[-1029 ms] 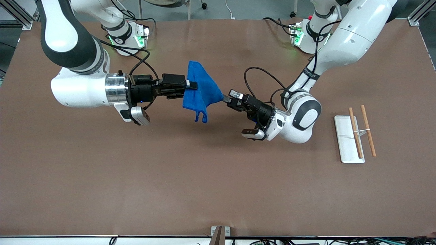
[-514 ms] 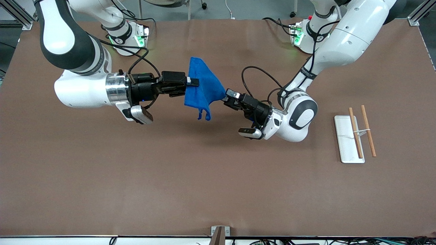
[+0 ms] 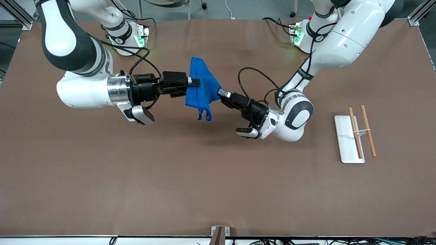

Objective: Right arm passes towel to left arm to hang
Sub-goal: 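Grasp the hanging towel corner with the left gripper, then open the right gripper while the left gripper pulls the towel away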

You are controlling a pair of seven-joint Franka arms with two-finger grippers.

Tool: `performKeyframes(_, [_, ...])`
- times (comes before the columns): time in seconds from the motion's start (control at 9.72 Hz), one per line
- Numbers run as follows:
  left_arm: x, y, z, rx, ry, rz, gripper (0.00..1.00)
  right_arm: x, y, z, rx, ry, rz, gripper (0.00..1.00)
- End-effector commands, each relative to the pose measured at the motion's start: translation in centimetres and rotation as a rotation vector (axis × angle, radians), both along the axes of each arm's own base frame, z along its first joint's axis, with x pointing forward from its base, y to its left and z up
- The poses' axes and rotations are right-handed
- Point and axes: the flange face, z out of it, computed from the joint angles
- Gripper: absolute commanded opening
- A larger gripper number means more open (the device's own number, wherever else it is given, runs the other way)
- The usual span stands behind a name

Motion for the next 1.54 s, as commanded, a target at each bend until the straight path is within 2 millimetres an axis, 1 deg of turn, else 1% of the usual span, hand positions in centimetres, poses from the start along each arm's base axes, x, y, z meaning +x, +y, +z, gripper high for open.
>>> performKeyframes(0.0, [0.3, 0.7, -1.2, -0.010, 0.010, 0.029, 0.13, -0.4, 0.1, -0.3, 0.029, -0.003, -0.002, 0.00])
performKeyframes(0.1, [0.5, 0.9, -1.1, -0.012, 0.011, 0.034, 0.05, -0.4, 0.1, -0.3, 0.029, -0.003, -0.002, 0.00])
performKeyframes(0.21, [1.3, 1.6, -0.6, -0.016, 0.003, 0.048, 0.01, -0.4, 0.1, -0.3, 0.029, -0.003, -0.002, 0.00])
performKeyframes(0.31, [1.8, 2.4, -0.3, -0.016, 0.001, 0.061, 0.00, -0.4, 0.1, -0.3, 0.029, -0.003, -0.002, 0.01])
performKeyframes(0.41, [2.7, 3.8, 0.0, -0.015, -0.002, 0.081, 0.00, -0.4, 0.1, -0.3, 0.029, 0.000, -0.003, 0.07])
performKeyframes(0.51, [4.0, 5.5, 1.0, -0.009, 0.010, 0.084, 0.00, -0.5, 0.0, -0.1, 0.033, 0.004, 0.003, 0.84])
performKeyframes(0.62, [5.1, 7.3, 2.1, -0.004, 0.038, 0.079, 0.00, -0.3, -0.3, 0.0, 0.033, 0.006, 0.000, 1.00])
performKeyframes(0.72, [5.9, 9.1, 3.5, 0.008, 0.054, 0.083, 0.00, -0.2, -0.7, 0.1, 0.039, 0.008, 0.003, 1.00])
performKeyframes(0.82, [6.5, 10.6, 4.5, 0.039, 0.070, 0.072, 0.00, 0.2, -1.7, 0.1, 0.035, 0.026, -0.002, 1.00])
performKeyframes(0.93, [7.6, 13.2, 5.9, 0.104, 0.058, 0.057, 0.00, 0.5, -2.6, 0.3, 0.031, 0.031, -0.005, 1.00])
performKeyframes(1.03, [8.5, 16.2, 6.0, 0.154, 0.079, 0.055, 0.00, 0.7, -3.5, 0.1, 0.000, 0.020, 0.003, 1.00])
performKeyframes(1.13, [8.9, 18.5, 5.6, 0.205, 0.074, 0.053, 0.00, 1.1, -5.1, -0.5, -0.065, 0.001, 0.015, 1.00])
performKeyframes(1.23, [9.0, 20.0, 4.9, 0.253, 0.069, 0.055, 0.00, 1.3, -7.4, -0.8, -0.113, -0.009, 0.052, 1.00])
performKeyframes(1.34, [9.3, 22.1, 3.8, 0.320, 0.114, 0.063, 0.00, 1.4, -9.7, -1.4, -0.184, -0.021, 0.084, 1.00])
performKeyframes(1.44, [9.6, 24.3, 2.7, 0.443, 0.172, 0.058, 0.00, 1.5, -12.3, -2.3, -0.278, -0.027, 0.113, 1.00])
